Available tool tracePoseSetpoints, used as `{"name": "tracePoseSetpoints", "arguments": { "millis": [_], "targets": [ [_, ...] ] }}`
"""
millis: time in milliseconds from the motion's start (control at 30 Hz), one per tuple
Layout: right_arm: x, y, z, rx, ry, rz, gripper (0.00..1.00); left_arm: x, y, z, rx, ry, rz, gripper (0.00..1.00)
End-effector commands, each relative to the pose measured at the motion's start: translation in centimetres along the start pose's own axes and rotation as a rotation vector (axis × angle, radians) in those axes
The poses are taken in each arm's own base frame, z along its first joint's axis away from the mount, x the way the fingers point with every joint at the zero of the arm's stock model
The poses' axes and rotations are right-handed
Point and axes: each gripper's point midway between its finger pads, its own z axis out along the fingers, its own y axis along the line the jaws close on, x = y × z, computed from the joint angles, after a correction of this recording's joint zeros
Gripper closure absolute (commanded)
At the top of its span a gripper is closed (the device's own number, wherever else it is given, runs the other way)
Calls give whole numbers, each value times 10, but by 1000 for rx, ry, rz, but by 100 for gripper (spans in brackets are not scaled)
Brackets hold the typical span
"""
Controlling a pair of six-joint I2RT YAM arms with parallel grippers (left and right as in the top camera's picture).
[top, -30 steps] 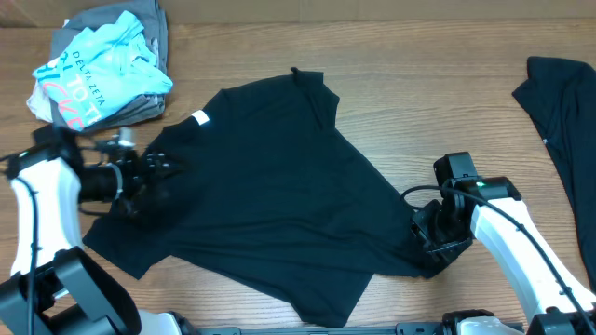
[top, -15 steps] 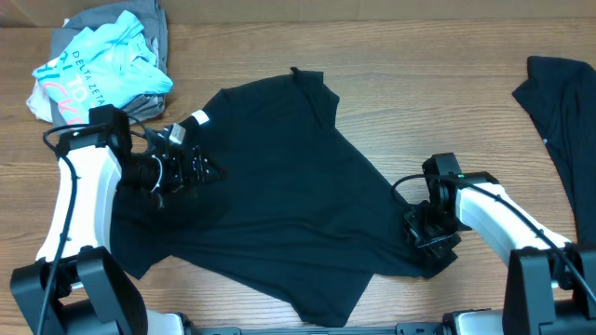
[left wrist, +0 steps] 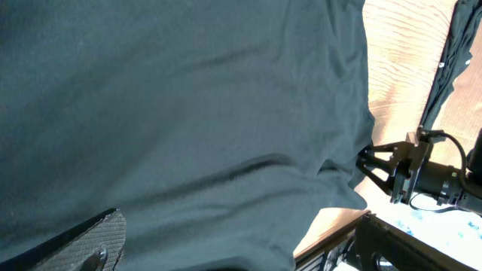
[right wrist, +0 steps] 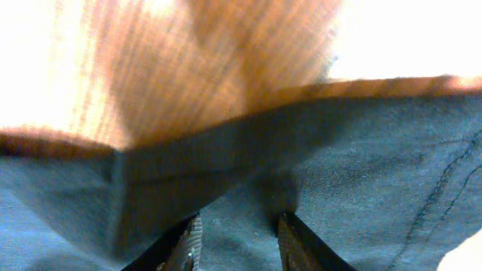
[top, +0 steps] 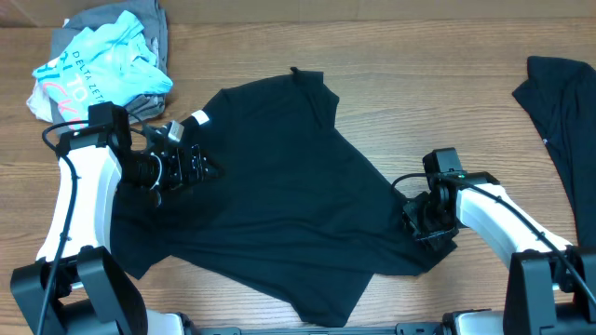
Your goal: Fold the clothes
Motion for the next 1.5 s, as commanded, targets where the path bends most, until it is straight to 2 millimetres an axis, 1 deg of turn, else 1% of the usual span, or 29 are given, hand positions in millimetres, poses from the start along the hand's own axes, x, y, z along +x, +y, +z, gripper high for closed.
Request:
{"name": "tracePoseSetpoints", "arguments": {
  "millis": [0, 100, 200, 267, 300, 433, 567, 633, 767, 900, 1000, 1100, 1167, 1267, 1367, 1400, 1467],
  "targets": [
    [-28, 3, 7, -2, -107, 14, 61, -4, -3, -4, -7, -24, 46, 0],
    [-44, 7, 12, -30, -121, 22, 61, -7, -4, -4, -8, -33, 58, 0],
    [-65, 7, 23, -47, -116, 38, 61, -11, -6, -3, -8, -49, 81, 0],
    [-75, 7, 29, -46, -99, 64, 62, -14, -8, -1, -8, -58, 91, 0],
    [-80, 11, 32, -59, -91, 57, 62, -16, -9, 0, -8, -63, 99, 0],
    [-101, 33, 32, -90, -105, 10, 61, -21, -16, 5, -6, -76, 141, 0],
    [-122, 61, 21, -131, -131, -1, 60, -27, -26, 11, -1, -94, 179, 0],
    [-129, 74, 16, -154, -131, -22, 60, -31, -32, 14, 3, -106, 185, 0],
    [-146, 97, 9, -178, -144, -28, 60, -36, -48, 26, -11, -122, 213, 0],
    [-163, 120, 5, -213, -157, -34, 60, -36, -59, 42, -72, -123, 241, 0],
    [-178, 138, -3, -230, -174, -53, 60, -35, -62, 52, -153, -134, 237, 0],
    [-193, 159, -23, -245, -198, -96, 60, -31, -63, 61, -229, -139, 240, 0],
    [-203, 172, -42, -255, -221, -120, 59, -28, -66, 66, -257, -137, 250, 0],
    [-215, 192, -80, -289, -263, -146, 57, -22, -73, 72, -266, -129, 275, 0],
    [-221, 207, -121, -328, -305, -168, 56, -19, -79, 76, -261, -122, 288, 0],
    [-222, 211, -137, -340, -319, -175, 55, -18, -80, 77, -260, -120, 291, 0],
    [-219, 213, -159, -347, -325, -184, 52, -19, -80, 79, -260, -117, 293, 0]
  ]
}}
